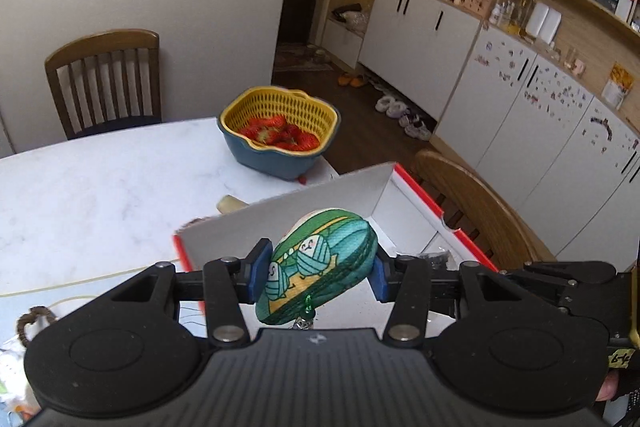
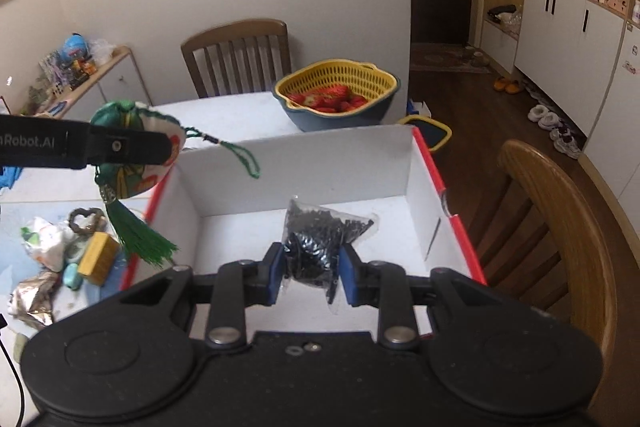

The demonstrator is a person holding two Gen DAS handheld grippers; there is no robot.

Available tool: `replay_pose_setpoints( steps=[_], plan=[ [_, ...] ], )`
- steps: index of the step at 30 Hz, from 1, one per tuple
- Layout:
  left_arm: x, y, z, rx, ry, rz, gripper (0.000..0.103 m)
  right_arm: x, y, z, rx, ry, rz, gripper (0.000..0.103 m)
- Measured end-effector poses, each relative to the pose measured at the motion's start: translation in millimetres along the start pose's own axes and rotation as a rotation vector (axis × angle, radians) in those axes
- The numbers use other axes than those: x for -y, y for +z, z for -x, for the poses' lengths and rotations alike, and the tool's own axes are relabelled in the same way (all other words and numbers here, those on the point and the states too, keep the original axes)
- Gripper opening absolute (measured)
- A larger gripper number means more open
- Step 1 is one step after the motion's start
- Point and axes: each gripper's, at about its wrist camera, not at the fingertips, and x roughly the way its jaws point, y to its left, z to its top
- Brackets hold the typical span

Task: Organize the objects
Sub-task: 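Carry the pouch and black bag with both tools into the red shoebox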

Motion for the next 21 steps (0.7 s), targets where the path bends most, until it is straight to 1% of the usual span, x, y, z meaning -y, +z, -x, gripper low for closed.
replay_pose_setpoints(
  steps=[4, 10, 14, 18, 21],
  plan=[
    [3.2, -9.4, -33.8, -0.076, 0.011, -0.011, 0.048, 8.1, -0.2, -17.7, -0.041, -0.004, 0.001, 0.029],
    [3.4, -25.0, -75.8, -0.173, 0.026, -0.035, 0.048, 18.3, -1.6, -47.8, -0.132, 0.01, 0.016, 0.029],
    [5.1, -33.7, -96.9, -0.223, 0.042, -0.076, 0.049, 21.0, -4.3, -64.6, -0.189, 0.02, 0.033, 0.029],
    [1.1, -37.3, -114.7, -0.287, 0.041, -0.077, 0.049, 23.7, -5.7, -77.6, -0.238, 0.026, 0.055, 0.029],
    [1.7, -39.8, -127.5, -0.335, 0.045, -0.097, 0.049, 26.3, -5.5, -89.2, -0.28, 0.029, 0.061, 0.029]
  ],
)
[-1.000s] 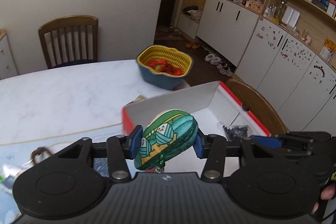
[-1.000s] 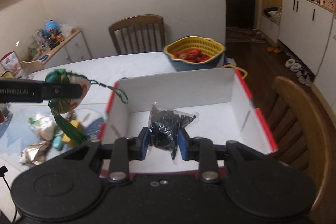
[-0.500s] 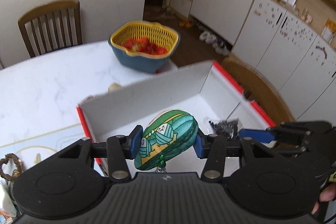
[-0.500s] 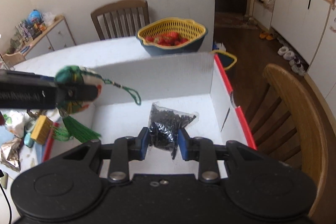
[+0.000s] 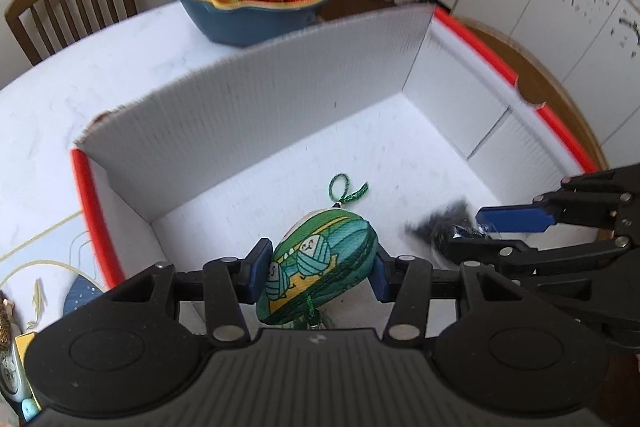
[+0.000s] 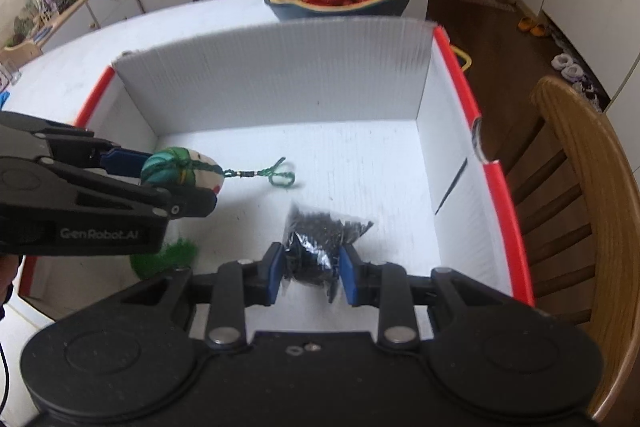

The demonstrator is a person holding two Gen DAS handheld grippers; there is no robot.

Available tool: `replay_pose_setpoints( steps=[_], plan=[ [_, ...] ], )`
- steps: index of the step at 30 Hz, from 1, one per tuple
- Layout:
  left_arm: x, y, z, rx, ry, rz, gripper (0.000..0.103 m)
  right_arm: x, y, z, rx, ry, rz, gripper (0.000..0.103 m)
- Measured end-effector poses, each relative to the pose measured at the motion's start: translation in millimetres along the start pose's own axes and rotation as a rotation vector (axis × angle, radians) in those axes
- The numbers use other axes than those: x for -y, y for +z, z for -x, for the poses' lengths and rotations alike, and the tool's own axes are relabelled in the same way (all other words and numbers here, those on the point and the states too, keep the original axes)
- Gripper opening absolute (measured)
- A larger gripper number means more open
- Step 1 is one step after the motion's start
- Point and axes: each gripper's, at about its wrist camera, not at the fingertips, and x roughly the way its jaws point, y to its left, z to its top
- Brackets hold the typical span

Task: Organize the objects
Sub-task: 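Carry the pouch and black bag with both tools into the red shoebox, then open both tools to drop the pouch and black bag in the box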

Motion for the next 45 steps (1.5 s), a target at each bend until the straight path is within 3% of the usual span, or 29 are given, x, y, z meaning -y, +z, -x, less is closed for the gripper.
replay_pose_setpoints(
  steps=[11, 15, 20, 38, 41, 45],
  plan=[
    [2.4, 4.4, -20.3, -0.11, -0.014, -0.029, 0.051, 2.7, 4.2, -17.5, -0.071, 0.014, 0.013, 0.032],
    [3.5, 5.2, -19.9, -0.106, -0.012, -0.041, 0.06, 5.6, 2.5, -13.8, -0.067, 0.024, 0.005, 0.035],
    [3.0, 3.0, -12.0, -0.081, -0.015, -0.049, 0.064, 8.8, 1.6, -3.3, -0.036, 0.041, -0.003, 0.046],
    [-6.2, -21.6, 69.7, 0.102, -0.042, -0.002, 0.064, -15.3, -10.6, 52.3, 0.115, 0.065, 0.005, 0.05],
    [-11.4, -30.2, 85.7, 0.135, -0.048, 0.02, 0.064, -23.0, -14.5, 64.5, 0.149, 0.073, 0.007, 0.06],
    [-19.2, -42.5, 109.7, 0.178, -0.056, 0.046, 0.064, -36.0, -19.1, 81.6, 0.194, 0.083, 0.021, 0.062]
  ],
)
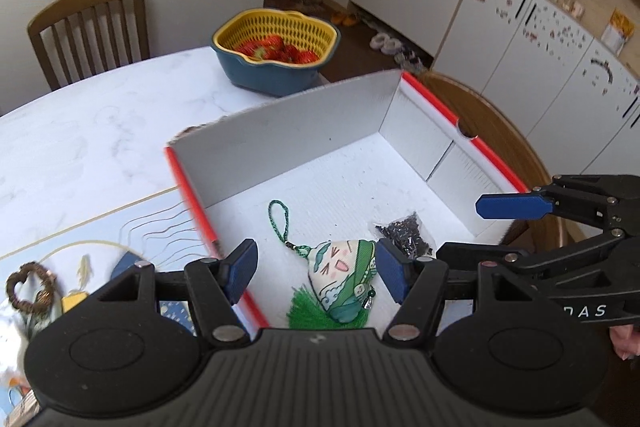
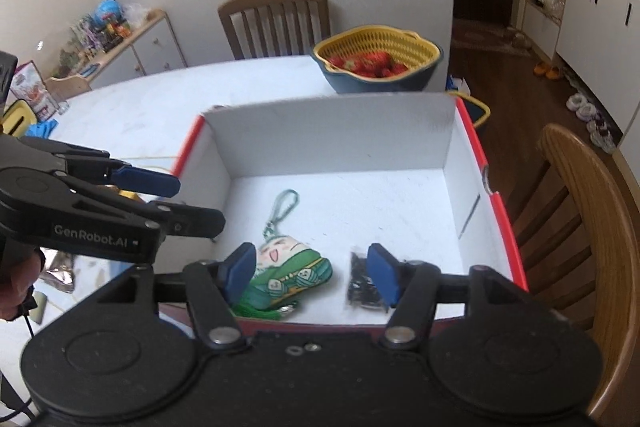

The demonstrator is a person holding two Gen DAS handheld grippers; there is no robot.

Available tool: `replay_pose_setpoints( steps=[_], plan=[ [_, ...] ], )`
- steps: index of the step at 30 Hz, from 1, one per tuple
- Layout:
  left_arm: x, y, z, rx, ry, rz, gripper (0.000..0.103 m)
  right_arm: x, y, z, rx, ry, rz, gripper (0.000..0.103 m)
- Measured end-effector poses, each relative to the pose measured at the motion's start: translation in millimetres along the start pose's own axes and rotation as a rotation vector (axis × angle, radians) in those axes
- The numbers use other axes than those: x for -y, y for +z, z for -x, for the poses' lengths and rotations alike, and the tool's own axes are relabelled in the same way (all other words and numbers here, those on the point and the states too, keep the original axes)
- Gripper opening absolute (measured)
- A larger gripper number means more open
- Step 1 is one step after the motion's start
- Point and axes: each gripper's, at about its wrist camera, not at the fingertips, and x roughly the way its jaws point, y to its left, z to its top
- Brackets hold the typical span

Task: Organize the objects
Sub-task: 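Open both tools to drop the pouch and black bag in the box, then withdraw both tools from the box back to the items on the mat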

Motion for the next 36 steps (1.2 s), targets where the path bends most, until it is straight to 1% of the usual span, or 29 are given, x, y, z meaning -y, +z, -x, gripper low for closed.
replay_pose_setpoints(
  steps=[4, 6, 7, 11, 13, 15, 19, 26, 32, 33, 35, 36],
  plan=[
    [-5.9, -8.3, 26.2, 0.043, -0.012, 0.006, 0.065, -16.4, -0.6, 13.5, 0.038, 0.012, -0.005, 0.065],
    [-9.3, -13.6, 40.0, 0.068, -0.012, -0.001, 0.069, -25.9, -1.9, 20.1, 0.059, 0.015, -0.006, 0.067],
    [-11.5, -16.3, 47.3, 0.084, -0.007, -0.006, 0.071, -31.2, -2.4, 22.7, 0.067, 0.015, -0.005, 0.067],
    [-24.3, -29.3, 73.3, 0.126, 0.015, -0.013, 0.072, -53.5, -3.7, 32.0, 0.103, 0.015, -0.001, 0.074],
    [-32.9, -36.7, 84.7, 0.14, 0.026, -0.01, 0.075, -65.8, -4.8, 35.0, 0.116, 0.017, 0.007, 0.076],
    [-42.5, -44.5, 96.2, 0.155, 0.038, -0.006, 0.076, -79.9, -6.0, 36.8, 0.127, 0.022, 0.017, 0.079],
    [-63.2, -58.2, 115.3, 0.171, 0.048, 0.013, 0.083, -106.1, -9.3, 40.5, 0.149, 0.026, 0.03, 0.085],
    [-97.5, -84.1, 143.7, 0.197, 0.071, 0.017, 0.085, -145.9, -14.9, 39.7, 0.167, 0.041, 0.033, 0.093],
    [-136.2, -108.9, 165.5, 0.208, 0.092, 0.051, 0.085, -179.3, -20.4, 35.1, 0.175, 0.056, 0.028, 0.094],
    [-144.0, -113.0, 169.1, 0.209, 0.094, 0.061, 0.086, -184.2, -21.3, 34.3, 0.175, 0.056, 0.027, 0.094],
    [-159.1, -122.1, 176.0, 0.215, 0.099, 0.075, 0.092, -193.9, -22.9, 31.8, 0.174, 0.058, 0.025, 0.095],
    [-166.0, -126.9, 178.8, 0.218, 0.104, 0.081, 0.097, -198.5, -23.6, 30.3, 0.172, 0.06, 0.023, 0.095]
  ],
)
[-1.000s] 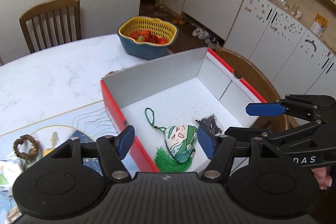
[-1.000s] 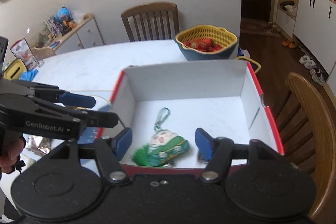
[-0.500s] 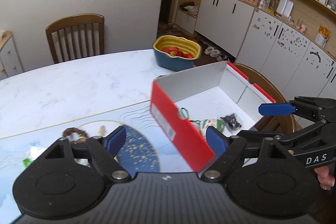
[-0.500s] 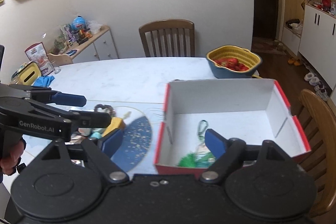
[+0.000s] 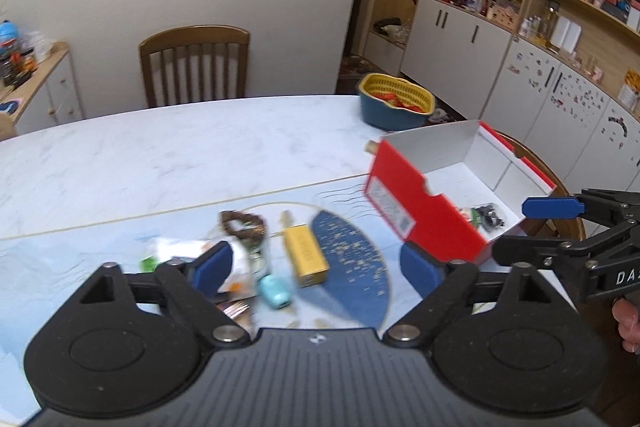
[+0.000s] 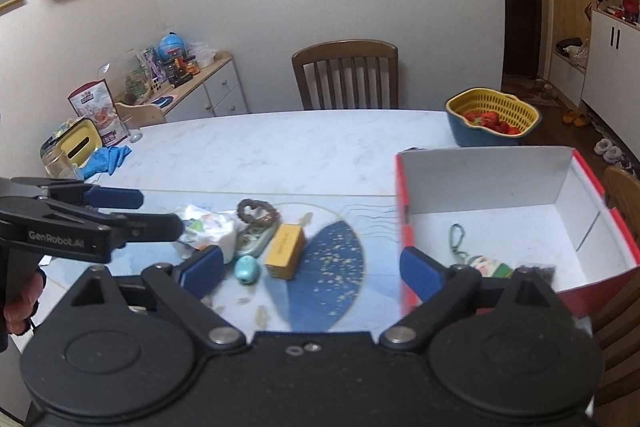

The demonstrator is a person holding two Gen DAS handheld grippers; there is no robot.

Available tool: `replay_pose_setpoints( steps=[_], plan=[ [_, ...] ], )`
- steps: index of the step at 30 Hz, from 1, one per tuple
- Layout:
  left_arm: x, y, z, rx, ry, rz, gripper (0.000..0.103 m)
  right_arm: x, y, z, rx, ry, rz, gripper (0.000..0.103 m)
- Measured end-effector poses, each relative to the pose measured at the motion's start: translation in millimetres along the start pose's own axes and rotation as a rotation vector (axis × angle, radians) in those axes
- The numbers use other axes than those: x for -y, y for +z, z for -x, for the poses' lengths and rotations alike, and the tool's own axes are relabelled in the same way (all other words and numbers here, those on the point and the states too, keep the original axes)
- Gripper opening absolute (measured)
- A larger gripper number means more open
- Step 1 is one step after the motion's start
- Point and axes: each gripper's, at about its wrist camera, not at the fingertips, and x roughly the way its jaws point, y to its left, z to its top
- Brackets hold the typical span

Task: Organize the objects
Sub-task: 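Withdraw both tools from the box back to the items on the mat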

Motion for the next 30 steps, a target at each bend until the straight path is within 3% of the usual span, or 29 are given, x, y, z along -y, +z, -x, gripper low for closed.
replay_pose_setpoints(
  steps=[2, 12, 22, 30],
  plan=[
    [-14.6, -6.7, 4.3, -0.002, 0.01, 0.01, 0.102, -8.4, -1.8, -3.0, -0.003, 0.0, -0.002, 0.095],
    [-70.7, -56.5, 5.4, -0.054, 0.052, 0.036, 0.103, -42.3, -16.9, -29.2, -0.05, -0.019, -0.014, 0.095],
    [-107.5, -99.3, -18.9, -0.128, 0.112, 0.062, 0.103, -73.8, -31.6, -61.5, -0.108, -0.023, -0.026, 0.095],
    [-124.7, -119.1, -37.5, -0.159, 0.115, 0.083, 0.103, -99.8, -39.6, -96.0, -0.186, -0.023, -0.024, 0.095]
  ],
)
